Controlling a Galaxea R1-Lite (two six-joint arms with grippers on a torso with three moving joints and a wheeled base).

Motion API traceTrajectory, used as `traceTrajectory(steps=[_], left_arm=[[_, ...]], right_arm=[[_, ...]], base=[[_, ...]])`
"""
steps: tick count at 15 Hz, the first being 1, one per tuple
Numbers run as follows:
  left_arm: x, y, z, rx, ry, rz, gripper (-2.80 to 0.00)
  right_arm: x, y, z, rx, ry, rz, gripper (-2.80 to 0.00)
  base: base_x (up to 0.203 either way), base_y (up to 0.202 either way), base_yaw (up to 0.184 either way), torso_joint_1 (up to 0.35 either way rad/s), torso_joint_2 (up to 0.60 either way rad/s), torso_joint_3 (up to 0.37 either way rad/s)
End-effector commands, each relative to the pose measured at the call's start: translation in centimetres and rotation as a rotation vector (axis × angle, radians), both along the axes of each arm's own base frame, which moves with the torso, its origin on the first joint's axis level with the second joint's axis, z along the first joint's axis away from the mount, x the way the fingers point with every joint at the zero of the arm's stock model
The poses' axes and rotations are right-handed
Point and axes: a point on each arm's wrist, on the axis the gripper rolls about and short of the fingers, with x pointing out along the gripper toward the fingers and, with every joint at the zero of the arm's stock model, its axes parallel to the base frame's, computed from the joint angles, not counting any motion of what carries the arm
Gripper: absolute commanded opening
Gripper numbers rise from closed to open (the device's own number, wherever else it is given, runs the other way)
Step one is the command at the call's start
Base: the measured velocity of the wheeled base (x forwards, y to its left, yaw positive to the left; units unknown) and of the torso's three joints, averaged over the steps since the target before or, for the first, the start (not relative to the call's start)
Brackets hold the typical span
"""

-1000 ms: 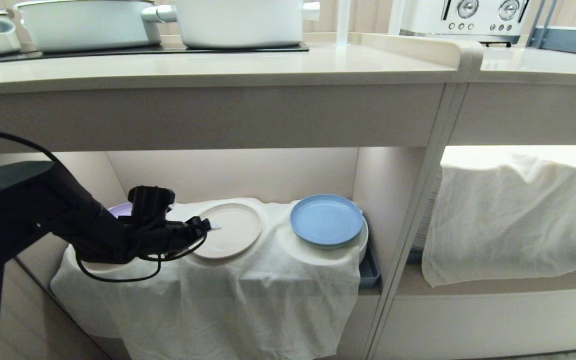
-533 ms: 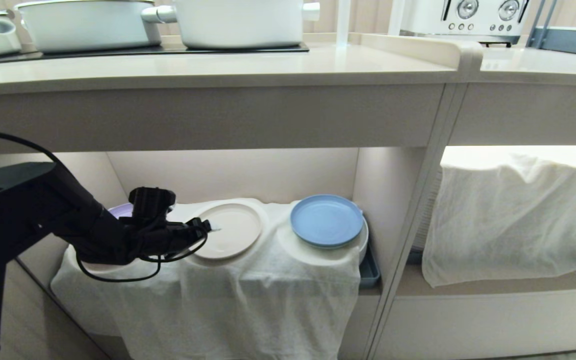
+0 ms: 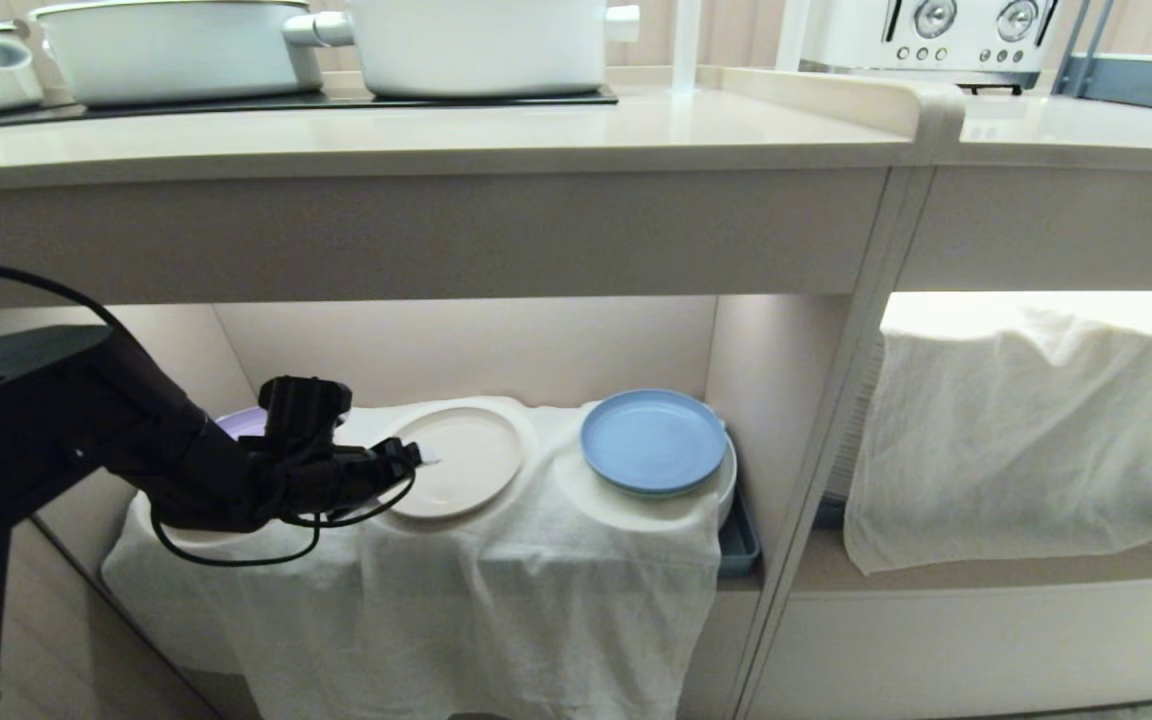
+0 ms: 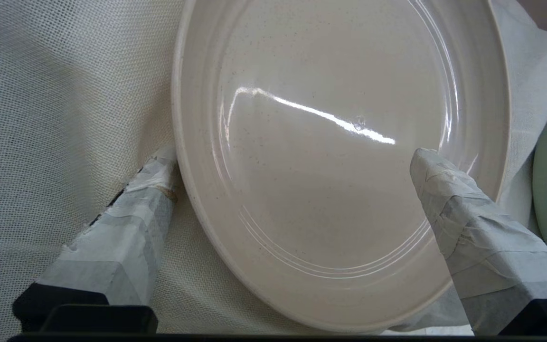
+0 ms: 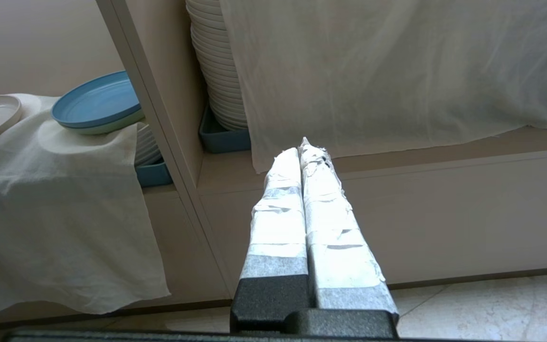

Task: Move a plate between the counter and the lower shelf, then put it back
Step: Pick up the plate in the cupboard

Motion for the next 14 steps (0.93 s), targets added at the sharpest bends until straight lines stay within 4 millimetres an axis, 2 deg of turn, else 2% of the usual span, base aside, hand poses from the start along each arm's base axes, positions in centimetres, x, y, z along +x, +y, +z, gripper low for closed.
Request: traceTrajectory(steps=[1, 12, 13, 14], left_arm=[[-0.02, -0.06, -0.07, -0.001, 0.003, 0.0, 0.0], [-0.32, -0.19, -0.23, 0.024, 0.007, -0.007, 0.0], [-0.33, -0.36, -0.22, 0.027, 0.006, -0.008, -2.8], [-0.29, -0.35, -0.25, 0.029, 0.006, -0.005, -2.8]], right_arm=[[0.01, 0.0, 0.01, 0.001, 0.001, 0.0, -2.8], [0.01, 0.0, 0.01, 0.001, 0.0, 0.0, -2.8], [0.01, 0.0, 0.01, 0.001, 0.0, 0.0, -2.8], [0.01, 0.0, 0.01, 0.001, 0.0, 0.0, -2.8]], base=[[0.0, 0.0, 0.0, 0.0, 0.0, 0.0], [0.0, 0.0, 0.0, 0.0, 0.0, 0.0], [0.0, 0.0, 0.0, 0.0, 0.0, 0.0], [0.0, 0.0, 0.0, 0.0, 0.0, 0.0]])
